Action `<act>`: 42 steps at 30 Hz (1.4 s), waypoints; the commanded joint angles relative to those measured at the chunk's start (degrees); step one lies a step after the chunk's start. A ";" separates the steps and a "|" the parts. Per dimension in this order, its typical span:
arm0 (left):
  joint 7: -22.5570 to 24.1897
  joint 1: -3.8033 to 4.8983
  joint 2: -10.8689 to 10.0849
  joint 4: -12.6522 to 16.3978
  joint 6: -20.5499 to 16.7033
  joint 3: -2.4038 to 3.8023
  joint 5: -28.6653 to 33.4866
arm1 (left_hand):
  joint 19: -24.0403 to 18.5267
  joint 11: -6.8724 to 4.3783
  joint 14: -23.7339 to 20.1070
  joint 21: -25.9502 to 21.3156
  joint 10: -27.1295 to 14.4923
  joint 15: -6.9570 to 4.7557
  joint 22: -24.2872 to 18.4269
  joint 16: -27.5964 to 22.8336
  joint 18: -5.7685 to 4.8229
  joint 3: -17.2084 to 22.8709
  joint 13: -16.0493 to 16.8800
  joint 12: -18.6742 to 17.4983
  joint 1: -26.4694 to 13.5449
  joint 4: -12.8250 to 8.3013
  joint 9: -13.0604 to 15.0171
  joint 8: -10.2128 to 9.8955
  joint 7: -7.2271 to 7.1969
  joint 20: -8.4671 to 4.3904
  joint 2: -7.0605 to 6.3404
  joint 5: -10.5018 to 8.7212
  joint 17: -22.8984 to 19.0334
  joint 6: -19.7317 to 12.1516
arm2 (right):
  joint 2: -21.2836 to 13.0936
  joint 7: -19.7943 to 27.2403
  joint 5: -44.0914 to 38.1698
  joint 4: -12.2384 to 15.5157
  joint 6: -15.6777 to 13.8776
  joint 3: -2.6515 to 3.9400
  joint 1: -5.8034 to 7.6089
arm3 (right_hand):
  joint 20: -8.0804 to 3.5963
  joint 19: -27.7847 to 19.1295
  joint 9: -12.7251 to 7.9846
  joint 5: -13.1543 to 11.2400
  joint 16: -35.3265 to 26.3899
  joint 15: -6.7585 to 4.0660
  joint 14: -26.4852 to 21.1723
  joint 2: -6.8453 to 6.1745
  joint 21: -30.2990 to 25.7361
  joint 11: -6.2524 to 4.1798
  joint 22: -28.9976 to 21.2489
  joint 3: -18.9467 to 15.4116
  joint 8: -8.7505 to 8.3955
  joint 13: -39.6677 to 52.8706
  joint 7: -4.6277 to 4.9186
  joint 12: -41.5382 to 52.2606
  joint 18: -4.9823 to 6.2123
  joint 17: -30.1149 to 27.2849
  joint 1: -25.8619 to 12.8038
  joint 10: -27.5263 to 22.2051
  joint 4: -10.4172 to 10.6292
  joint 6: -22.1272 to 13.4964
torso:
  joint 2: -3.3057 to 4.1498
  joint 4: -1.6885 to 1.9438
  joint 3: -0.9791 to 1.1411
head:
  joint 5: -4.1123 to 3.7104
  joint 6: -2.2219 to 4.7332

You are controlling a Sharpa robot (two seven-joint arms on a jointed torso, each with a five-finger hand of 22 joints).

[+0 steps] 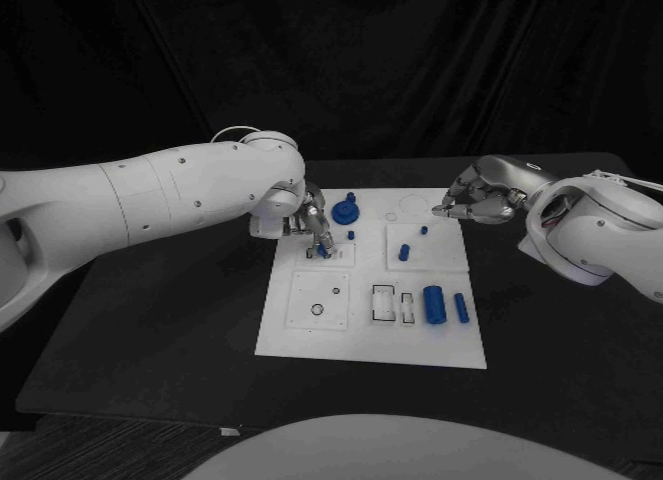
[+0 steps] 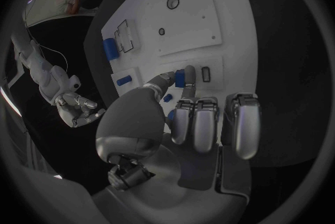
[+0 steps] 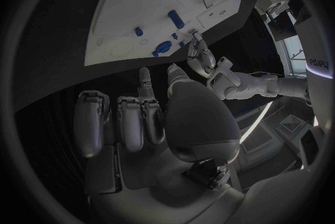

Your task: Assemble the parts on the task board

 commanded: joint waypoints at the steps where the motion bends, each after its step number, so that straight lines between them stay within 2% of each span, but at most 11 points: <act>1: -1.36 0.24 -0.86 0.42 -3.01 0.05 0.19 | 1.44 -0.77 6.45 -0.57 6.37 -0.63 9.90 0.76 -0.16 6.65 15.76 1.24 0.52 -1.41 3.58 0.71 -1.71 -0.31 -0.55 1.03 15.24 0.73 | 0.06 -0.93 -0.10 -0.08 0.37 0.04 -0.15 | 0.41 2.30 0.93 0.75 1.15 0.50 6.12 0.82 -0.85 0.38 12.87 0.05 0.83 15.82 -0.07 0.95 -0.42 15.85 1.43 5.76 -0.14 0.47 | -0.15 0.05 0.12 | 0.17 0.00; 5: -2.06 0.25 -1.68 0.78 -3.88 0.04 0.20 | 1.50 -0.90 6.45 -0.55 6.37 -0.77 9.96 0.76 -0.17 6.85 15.76 1.24 -0.28 -0.91 3.41 0.51 -1.82 -0.43 -0.42 1.08 15.24 1.19 | 0.05 -0.93 -0.10 -0.10 0.55 0.04 -0.18 | 0.41 2.30 0.94 0.79 1.15 0.51 6.12 0.84 -0.86 0.39 12.87 0.04 0.83 15.82 -0.07 0.95 -0.41 15.85 1.50 5.76 -0.17 0.46 | -0.29 0.09 0.22 | 0.42 0.00; 7: -2.27 0.25 -2.06 1.07 -4.70 0.03 0.20 | 1.50 -0.93 6.45 -0.57 6.37 -0.81 9.97 0.76 -0.16 6.88 15.76 1.24 -0.69 -0.63 3.31 0.39 -1.85 -0.48 -0.38 1.02 15.24 1.36 | 0.10 -0.93 -0.10 -0.19 0.65 0.04 -0.19 | 0.42 2.26 0.94 0.80 1.15 0.51 6.12 0.86 -0.92 0.39 12.84 0.04 0.83 15.82 -0.06 0.95 -0.40 15.85 1.53 5.76 -0.18 0.45 | -0.31 0.10 0.21 | 0.82 0.00; 9: -2.41 0.24 -2.20 1.20 -5.35 0.03 0.20 | 1.52 -0.95 6.45 -0.56 6.37 -0.83 9.99 0.76 -0.17 6.89 15.76 1.24 -0.83 -0.52 3.27 0.35 -1.86 -0.49 -0.35 0.97 15.24 1.42 | 0.15 -0.91 -0.10 -0.31 0.73 0.04 -0.29 | 0.42 2.28 0.95 0.81 1.15 0.51 6.12 0.87 -0.89 0.39 12.85 0.04 0.83 15.82 -0.06 0.95 -0.40 15.85 1.56 5.76 -0.19 0.44 | -0.53 0.16 0.36 | 1.10 0.00; 12: -2.49 0.23 -2.20 1.25 -5.92 0.03 0.20 | 1.52 -0.98 6.45 -0.58 6.37 -0.86 9.99 0.76 -0.17 6.97 15.76 1.24 -1.15 -0.29 3.17 0.21 -1.90 -0.54 -0.27 0.90 15.24 1.56 | 0.23 -0.94 -0.10 -0.41 0.86 0.04 -0.42 | 0.43 2.19 0.95 0.88 1.15 0.52 6.12 0.93 -1.07 0.40 12.79 0.04 0.81 15.82 -0.04 0.95 -0.36 15.85 1.66 5.76 -0.22 0.40 | -0.63 0.21 0.45 | 1.28 0.00; 16: -2.65 0.20 -2.04 1.19 -6.04 0.02 0.20 | 1.48 -0.98 6.45 -0.65 6.37 -0.88 9.93 0.76 -0.15 6.98 15.76 1.24 -1.30 -0.18 3.11 0.14 -1.90 -0.55 -0.25 0.83 15.24 1.59 | 0.27 -1.02 -0.09 -0.39 0.99 0.04 -0.54 | 0.45 2.12 0.95 1.01 1.15 0.53 6.12 0.99 -1.21 0.41 12.74 0.00 0.76 15.82 -0.02 0.95 -0.32 15.85 1.85 5.76 -0.26 0.27 | -0.68 0.31 0.40 | 1.11 0.00; 20: -2.67 0.08 -1.90 1.03 -6.04 0.01 0.20 | 1.42 -1.00 6.45 -0.77 6.37 -0.91 9.86 0.76 -0.12 6.96 15.76 1.24 -1.90 0.22 2.81 -0.26 -1.90 -0.60 -0.29 0.22 15.24 1.65 | 0.24 -1.07 -0.09 -0.38 0.90 0.04 -0.60 | 0.46 2.06 0.95 1.13 1.15 0.53 6.12 1.04 -1.33 0.41 12.70 -0.04 0.72 15.82 -0.01 0.95 -0.29 15.85 1.96 5.76 -0.26 0.20 | -0.62 0.20 0.40 | 1.24 0.00; 26: -2.12 -0.20 -1.69 0.70 -5.67 0.00 0.20 | 1.34 -0.99 6.45 -0.93 6.37 -0.91 9.76 0.76 -0.08 6.99 15.76 1.24 -2.40 0.62 2.47 -0.64 -1.87 -0.62 -0.17 -0.24 15.24 1.77 | 0.09 -1.14 -0.09 -0.28 0.69 0.04 -0.63 | 0.47 2.03 0.95 1.27 1.15 0.53 6.12 1.07 -1.40 0.41 12.68 -0.07 0.70 15.82 0.00 0.95 -0.28 15.85 2.07 5.76 -0.28 0.14 | -0.74 0.39 0.37 | 1.06 0.00; 37: -1.60 -0.99 -0.80 0.54 -5.58 -0.01 0.20 | 1.29 -0.98 6.45 -1.02 6.37 -0.90 9.71 0.76 -0.07 7.03 15.76 1.24 -2.72 0.90 2.21 -0.93 -1.86 -0.62 -0.05 -0.66 15.24 1.87 | -0.08 -1.25 -0.09 -0.14 0.58 0.04 -0.64 | 0.47 1.99 0.95 1.43 1.15 0.54 6.12 1.11 -1.47 0.42 12.65 -0.09 0.69 15.82 0.01 0.95 -0.26 15.85 2.20 5.76 -0.30 0.11 | -0.57 0.11 0.43 | 1.56 0.00; 42: -1.44 -1.31 -0.46 0.38 -5.59 -0.01 0.20 | 1.29 -0.97 6.45 -1.04 6.37 -0.90 9.71 0.76 -0.06 7.04 15.76 1.24 -2.86 1.04 2.09 -1.05 -1.85 -0.62 0.03 -0.87 15.24 1.94 | -0.07 -1.25 -0.09 -0.11 0.56 0.04 -0.64 | 0.48 1.97 0.95 1.50 1.15 0.54 6.12 1.13 -1.51 0.42 12.64 -0.10 0.68 15.82 0.01 0.95 -0.25 15.85 2.25 5.76 -0.30 0.10 | -0.61 0.11 0.42 | 1.44 0.00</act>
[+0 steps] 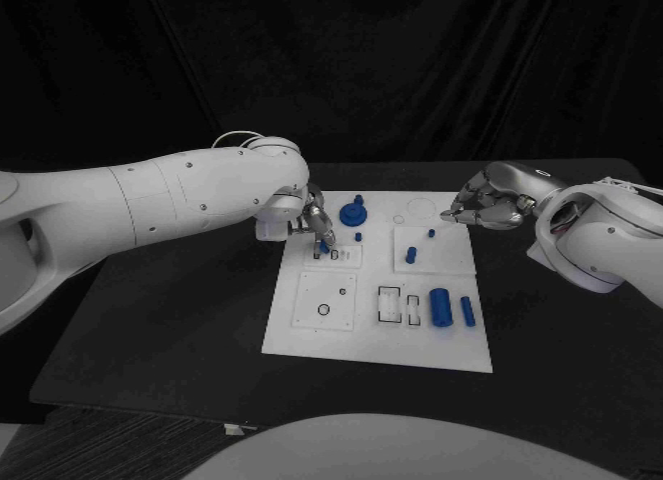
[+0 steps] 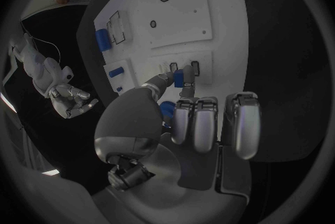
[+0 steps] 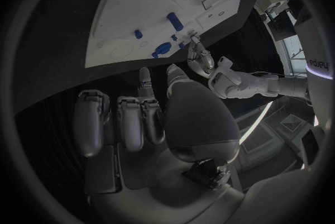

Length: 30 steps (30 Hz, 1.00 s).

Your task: Assemble the parts on the task board

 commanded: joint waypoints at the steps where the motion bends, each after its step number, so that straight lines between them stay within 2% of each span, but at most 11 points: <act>1: 1.05 -0.28 0.26 -0.08 -0.16 0.04 0.19 | 1.29 -0.58 6.45 -1.02 6.37 -0.89 9.71 0.76 -0.07 4.75 15.76 1.24 -0.56 -0.16 1.55 -0.73 -1.43 -0.61 0.30 -0.06 15.24 1.48 | -0.07 -1.10 -0.10 0.14 -0.06 0.04 -0.13 | 0.47 1.97 0.94 0.84 1.15 0.53 6.12 0.16 -0.83 0.42 12.64 -0.10 0.68 15.82 0.00 0.95 -0.25 15.85 1.27 5.76 -0.29 0.11 | -0.03 -0.03 0.01 | -0.05 0.00; 10: 1.33 -0.60 0.77 -0.15 -0.31 0.04 0.19 | 1.29 -0.57 6.45 -1.04 6.37 -0.89 9.71 0.76 -0.07 4.77 15.76 1.24 -0.68 -0.03 1.43 -0.86 -1.42 -0.61 0.40 -0.31 15.24 1.55 | 0.07 -1.08 -0.10 0.06 0.01 0.04 -0.13 | 0.47 1.97 0.94 0.84 1.15 0.53 6.12 0.16 -0.83 0.42 12.64 -0.10 0.68 15.82 0.00 0.95 -0.25 15.85 1.27 5.76 -0.29 0.11 | -0.08 0.02 0.06 | 0.00 0.00; 30: 1.76 -0.95 1.52 -0.62 0.01 0.04 0.19 | 1.20 -0.55 6.45 -1.21 6.37 -0.87 9.61 0.76 -0.03 4.77 15.76 1.24 -0.93 0.20 1.14 -1.17 -1.40 -0.60 0.50 -1.02 15.24 1.65 | 0.16 -1.30 -0.10 0.01 0.40 0.04 -0.18 | 0.48 1.96 0.94 0.90 1.15 0.53 6.12 0.19 -0.87 0.43 12.63 -0.14 0.67 15.82 0.02 0.95 -0.24 15.85 1.33 5.76 -0.28 0.08 | -0.03 -0.01 0.00 | -0.13 0.00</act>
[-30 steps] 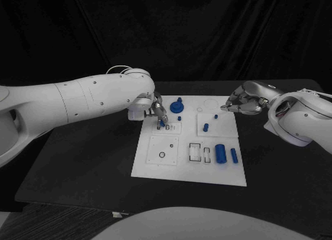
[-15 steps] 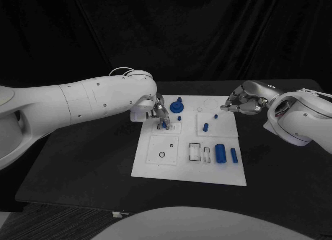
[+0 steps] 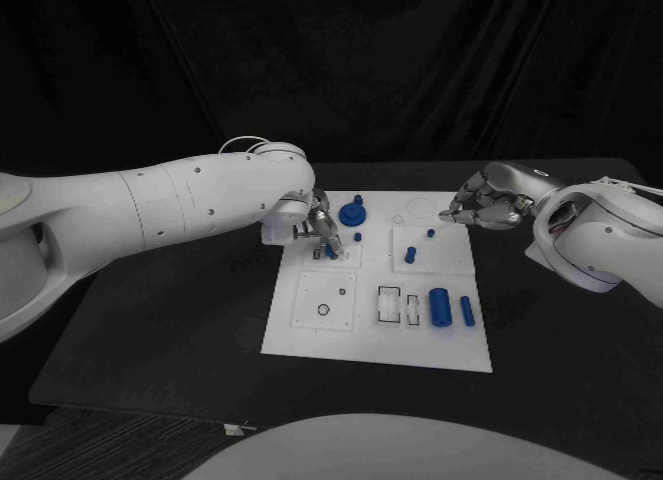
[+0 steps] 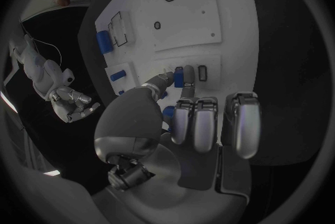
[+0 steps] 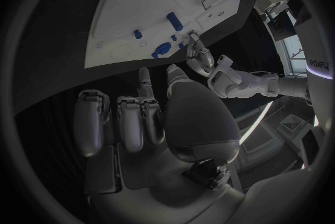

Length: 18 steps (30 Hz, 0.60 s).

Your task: Assemble the parts on the task board

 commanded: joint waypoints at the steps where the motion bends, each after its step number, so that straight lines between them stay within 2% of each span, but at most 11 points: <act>1: 1.12 -0.24 0.24 -0.09 0.18 0.02 0.19 | 1.20 -0.55 6.45 -0.54 6.37 -0.87 9.61 0.76 -0.03 4.29 15.76 1.24 -0.92 -0.27 1.10 -0.51 -1.39 -0.60 0.49 -0.35 15.24 1.47 | 0.01 -1.20 -0.11 0.04 0.36 0.04 -0.15 | 0.48 1.96 0.94 0.90 1.15 0.10 5.68 0.19 -0.87 0.43 12.63 -0.14 0.67 15.82 0.02 0.95 -0.24 15.85 1.33 5.76 -0.28 0.08 | 0.00 -0.02 -0.02 | 0.01 0.00; 18: 1.11 -0.63 0.77 -0.80 0.76 0.02 0.19 | 1.14 -0.54 6.45 -0.65 6.37 -0.87 9.53 0.76 0.00 4.31 15.76 1.24 -0.97 -0.20 0.99 -0.63 -1.38 -0.59 0.56 -0.66 15.24 1.51 | 0.02 -1.43 -0.11 -0.05 0.92 0.04 -0.17 | 0.48 1.96 0.94 0.90 1.15 0.10 5.68 0.19 -0.87 0.43 12.63 -0.14 0.67 15.82 0.02 0.95 -0.24 15.85 1.33 5.76 -0.28 0.08 | -0.01 -0.02 -0.02 | -0.03 0.00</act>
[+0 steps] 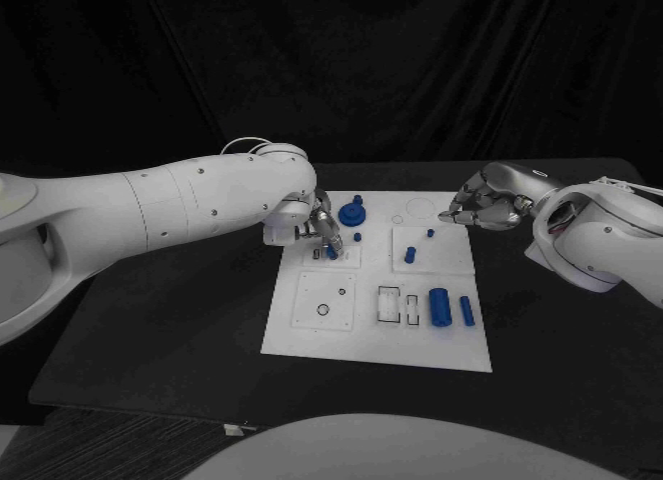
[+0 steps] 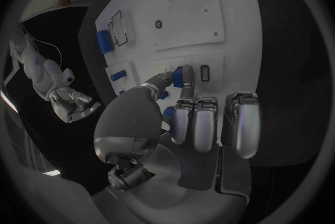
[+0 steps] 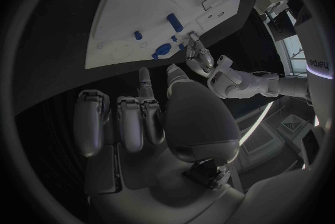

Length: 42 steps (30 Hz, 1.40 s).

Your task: Assemble the parts on the task board

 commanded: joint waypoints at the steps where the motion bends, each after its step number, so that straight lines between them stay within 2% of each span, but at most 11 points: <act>1: 0.66 -0.36 0.14 -0.05 0.83 -0.05 0.19 | 1.14 -0.53 6.45 -0.65 6.36 -0.87 9.53 0.76 0.00 4.31 15.76 1.24 -0.68 -0.20 -0.05 -0.64 -1.19 -0.59 0.85 -0.65 15.24 0.89 | -0.03 -1.25 -0.11 0.01 0.52 0.04 -0.14 | 0.48 1.96 0.94 0.90 1.14 0.10 5.68 0.19 -0.87 0.43 12.63 -0.14 0.67 15.82 0.02 0.95 -0.24 15.85 1.33 5.76 -0.28 0.08 | -0.02 -0.02 0.01 | 0.03 0.00; 4: 0.44 -0.41 0.12 -0.12 1.22 -0.05 0.19 | 1.10 -0.53 6.45 -0.73 6.36 -0.86 9.48 0.76 0.02 4.26 15.76 1.24 -0.73 -0.18 -0.18 -0.79 -1.19 -0.59 0.80 -1.19 15.24 0.94 | -0.03 -1.30 -0.11 0.01 0.62 0.04 -0.14 | 0.48 1.96 0.94 0.90 1.14 0.10 5.68 0.19 -0.87 0.43 12.63 -0.14 0.67 15.82 0.02 0.95 -0.24 15.85 1.33 5.76 -0.28 0.08 | -0.02 -0.01 0.02 | 0.01 0.00; 6: 0.32 -0.44 0.11 -0.14 1.51 -0.05 0.19 | 1.11 -0.52 6.45 -0.77 6.36 -0.85 9.50 0.76 0.02 4.15 15.76 1.24 -0.75 -0.18 -0.42 -1.08 -1.18 -0.58 0.74 -2.55 15.24 1.04 | -0.03 -1.32 -0.11 0.01 0.67 0.04 -0.14 | 0.48 1.91 0.94 0.92 1.14 0.10 5.68 0.21 -0.97 0.44 12.59 -0.18 0.66 15.82 0.03 0.95 -0.22 15.85 1.35 5.76 -0.27 0.05 | -0.01 -0.01 0.01 | 0.00 0.00; 14: -0.07 -0.57 0.01 0.15 2.32 -0.05 0.19 | 0.93 -0.49 6.45 -1.06 6.36 -0.83 9.29 0.76 0.09 3.98 15.76 1.24 -0.83 -0.15 -0.65 -1.38 -1.15 -0.56 0.60 -3.46 15.24 1.05 | 0.00 -1.44 -0.11 -0.01 0.90 0.04 -0.15 | 0.48 1.88 0.94 0.92 1.14 0.10 5.68 0.21 -1.01 0.44 12.58 -0.20 0.65 15.82 0.03 0.95 -0.21 15.85 1.36 5.76 -0.26 0.04 | -0.05 -0.02 0.02 | 0.13 0.00; 30: 0.64 -0.75 0.51 -0.68 1.90 -0.05 0.19 | 0.93 -0.48 6.45 -1.08 6.36 -0.83 9.28 0.76 0.10 4.00 15.76 1.24 -0.81 -0.13 -0.72 -1.47 -1.15 -0.56 0.68 -3.61 15.24 1.04 | 0.02 -1.64 -0.11 -0.04 1.24 0.04 -0.20 | 0.49 1.87 0.92 0.95 1.14 0.11 5.68 0.24 -1.05 0.44 12.57 -0.23 0.60 15.82 0.04 0.95 -0.20 15.85 1.43 5.76 -0.26 -0.05 | -0.02 -0.01 0.01 | -0.02 0.00; 42: 0.85 -0.82 0.56 -0.78 -0.01 -0.05 0.19 | 0.85 -0.48 6.45 -1.22 6.36 -0.82 9.19 0.76 0.13 4.15 15.76 1.24 -0.58 -0.23 -0.83 -1.63 -1.17 -0.55 0.86 -3.65 15.24 1.00 | -0.05 -1.73 0.79 -0.10 1.48 0.04 -0.25 | 0.49 1.77 0.91 0.96 1.14 0.10 5.68 0.25 -1.24 0.43 12.50 -0.25 0.56 15.82 0.05 0.95 -0.15 15.85 1.46 5.76 -0.26 -0.13 | 0.01 -0.01 0.01 | -0.14 0.00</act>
